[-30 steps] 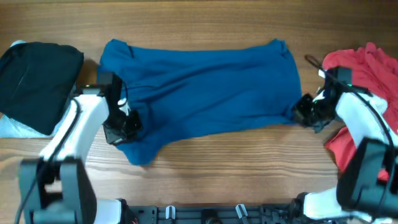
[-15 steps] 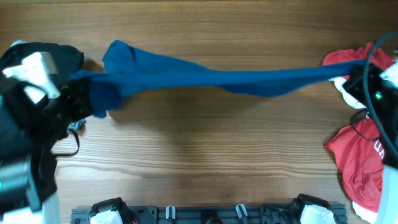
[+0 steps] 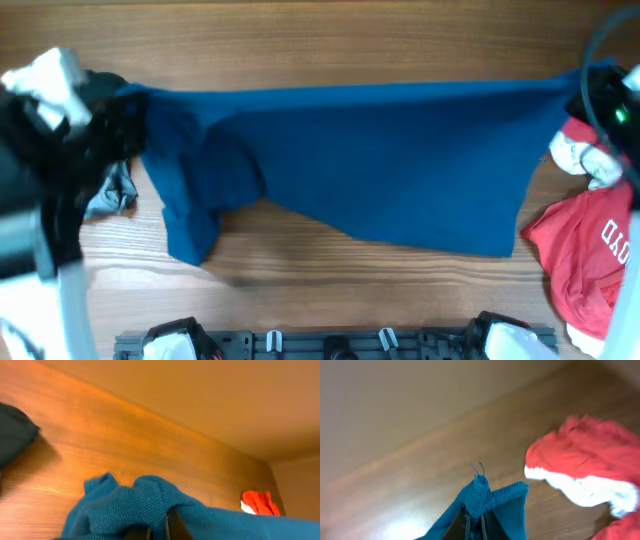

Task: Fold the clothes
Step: 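Lift the shirt with both grippers and swing it up and away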

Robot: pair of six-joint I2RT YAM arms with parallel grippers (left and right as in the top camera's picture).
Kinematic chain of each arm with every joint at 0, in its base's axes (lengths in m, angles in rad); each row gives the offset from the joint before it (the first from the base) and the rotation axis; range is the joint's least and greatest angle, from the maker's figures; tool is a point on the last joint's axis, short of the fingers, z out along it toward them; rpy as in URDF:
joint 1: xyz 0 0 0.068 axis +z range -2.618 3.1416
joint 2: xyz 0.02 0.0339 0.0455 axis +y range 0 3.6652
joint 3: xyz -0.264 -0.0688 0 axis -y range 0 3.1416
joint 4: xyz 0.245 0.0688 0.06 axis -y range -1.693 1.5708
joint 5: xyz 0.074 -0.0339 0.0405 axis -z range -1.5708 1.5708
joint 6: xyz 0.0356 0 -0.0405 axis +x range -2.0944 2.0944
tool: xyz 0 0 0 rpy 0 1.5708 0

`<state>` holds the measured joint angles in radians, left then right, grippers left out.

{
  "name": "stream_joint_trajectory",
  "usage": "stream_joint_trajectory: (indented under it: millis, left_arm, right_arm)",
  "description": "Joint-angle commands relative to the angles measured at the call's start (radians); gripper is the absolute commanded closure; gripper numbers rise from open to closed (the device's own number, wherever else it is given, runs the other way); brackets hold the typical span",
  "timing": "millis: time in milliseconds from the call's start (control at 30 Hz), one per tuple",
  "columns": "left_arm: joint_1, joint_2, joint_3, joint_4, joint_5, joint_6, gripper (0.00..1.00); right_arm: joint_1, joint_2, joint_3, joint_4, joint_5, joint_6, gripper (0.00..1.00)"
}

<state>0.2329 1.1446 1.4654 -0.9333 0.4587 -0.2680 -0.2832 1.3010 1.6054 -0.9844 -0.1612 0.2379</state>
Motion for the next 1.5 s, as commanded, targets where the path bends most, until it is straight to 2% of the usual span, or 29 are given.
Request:
stream_joint_trajectory:
  millis: [0,67,133,200,300,333,433,467,500,533,600,667,733,833,967,1133,1267,1467]
  left_arm:
    - [-0.069,0.202,0.012,0.082,-0.003,0.009,0.96]
    - [-0.122,0.342,0.013,0.254,-0.006,0.029,0.96]
    - [-0.135,0.452,0.031,0.51,-0.006,0.019,0.96]
    - [-0.115,0.504,0.121,0.779,-0.007,-0.072,0.96]
    - [-0.076,0.505,0.307,0.916,-0.032,-0.15,0.96]
    - [-0.064,0.505,0.37,0.907,-0.032,-0.152,0.96]
    - [-0.051,0.504,0.513,0.734,0.008,-0.127,0.96]
    - [-0.053,0.499,0.533,0.578,0.032,-0.069,0.96]
    - [-0.054,0.497,0.533,0.498,0.031,-0.045,0.96]
    - [-0.054,0.497,0.533,0.314,0.029,0.013,0.96]
    - [-0.053,0.514,0.531,-0.04,-0.05,0.087,0.96]
    - [-0.053,0.541,0.53,-0.257,-0.128,0.097,0.96]
    - [-0.053,0.574,0.53,-0.388,-0.156,0.108,0.96]
    - [-0.053,0.565,0.53,-0.377,-0.153,0.109,0.96]
    - [-0.053,0.428,0.533,-0.285,-0.111,0.108,0.96]
    - [-0.053,0.171,0.532,-0.193,-0.093,0.108,0.96]
    - [-0.053,0.036,0.532,-0.174,-0.093,0.106,0.96]
    - [-0.053,-0.049,0.532,-0.12,-0.093,0.104,0.96]
  right_arm:
    - [-0.006,0.189,0.006,0.031,-0.045,-0.055,0.96]
    - [0.004,0.304,0.006,0.141,-0.082,-0.045,0.96]
    - [0.003,0.368,0.024,0.302,-0.051,0.064,0.96]
    - [-0.01,0.374,0.106,0.453,-0.04,0.174,0.96]
    - [-0.021,0.373,0.299,0.455,-0.002,0.177,0.96]
    - [-0.022,0.373,0.347,0.438,0.011,0.161,0.96]
    - [-0.022,0.366,0.427,0.333,0.051,0.093,0.96]
    - [-0.022,0.364,0.426,0.244,0.14,0.076,0.96]
    - [-0.022,0.365,0.424,0.183,0.199,0.076,0.96]
    - [-0.022,0.372,0.41,0.092,0.28,0.072,0.96]
    - [-0.022,0.398,0.378,-0.044,0.322,0.005,0.96]
    - [-0.022,0.424,0.349,-0.128,0.322,-0.002,0.96]
    - [-0.022,0.447,0.296,-0.191,0.319,-0.002,0.96]
    - [-0.022,0.431,0.285,-0.195,0.232,-0.003,0.96]
    - [-0.023,0.309,0.33,-0.186,0.219,-0.006,0.96]
    - [-0.024,0.059,0.364,-0.047,0.212,-0.002,0.96]
    - [-0.024,-0.094,0.364,0.03,0.212,-0.002,0.96]
    - [-0.024,-0.172,0.364,0.11,0.216,-0.003,0.96]
